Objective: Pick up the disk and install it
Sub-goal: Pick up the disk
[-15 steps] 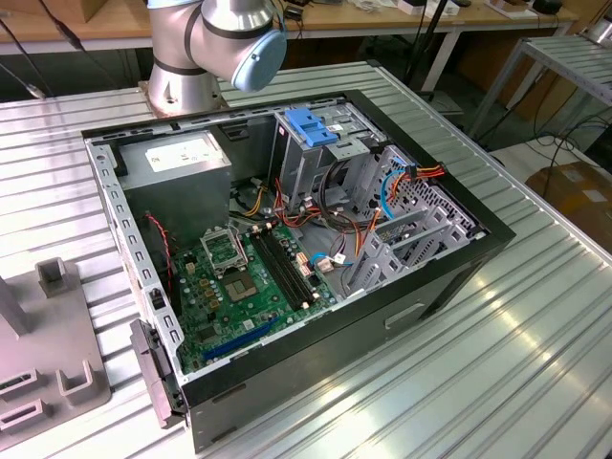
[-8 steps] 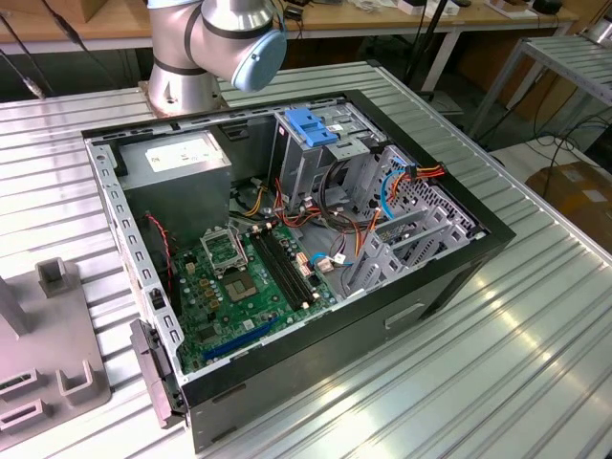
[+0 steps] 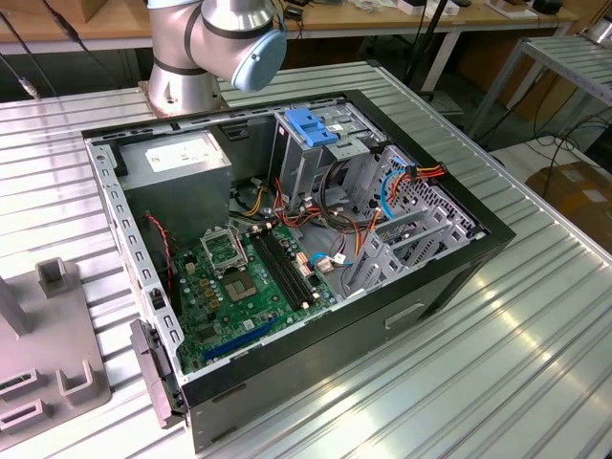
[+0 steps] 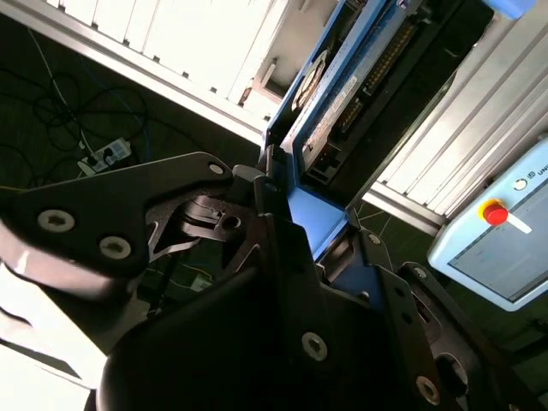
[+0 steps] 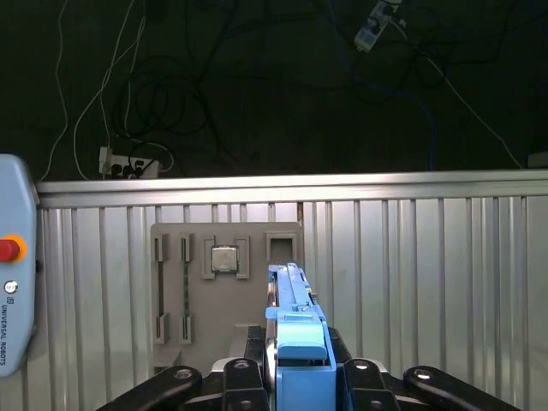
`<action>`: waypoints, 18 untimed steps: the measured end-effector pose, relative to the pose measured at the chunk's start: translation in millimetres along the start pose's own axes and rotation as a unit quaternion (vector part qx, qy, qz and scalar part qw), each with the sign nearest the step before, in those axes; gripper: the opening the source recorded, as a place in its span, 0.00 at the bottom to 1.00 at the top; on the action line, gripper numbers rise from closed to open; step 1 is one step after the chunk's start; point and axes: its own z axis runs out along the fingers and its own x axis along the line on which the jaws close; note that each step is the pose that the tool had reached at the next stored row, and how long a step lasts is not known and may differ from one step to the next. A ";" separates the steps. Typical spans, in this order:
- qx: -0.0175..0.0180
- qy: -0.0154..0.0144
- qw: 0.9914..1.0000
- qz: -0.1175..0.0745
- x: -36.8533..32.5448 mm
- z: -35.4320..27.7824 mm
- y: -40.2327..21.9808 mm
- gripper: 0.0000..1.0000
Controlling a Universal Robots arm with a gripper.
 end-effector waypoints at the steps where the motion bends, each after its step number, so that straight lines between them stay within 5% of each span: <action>1: 0.000 0.000 1.000 0.000 0.0 0.0 -0.6 0.37; 18: 0.000 0.000 1.000 0.000 -0.5 0.0 -17.2 0.37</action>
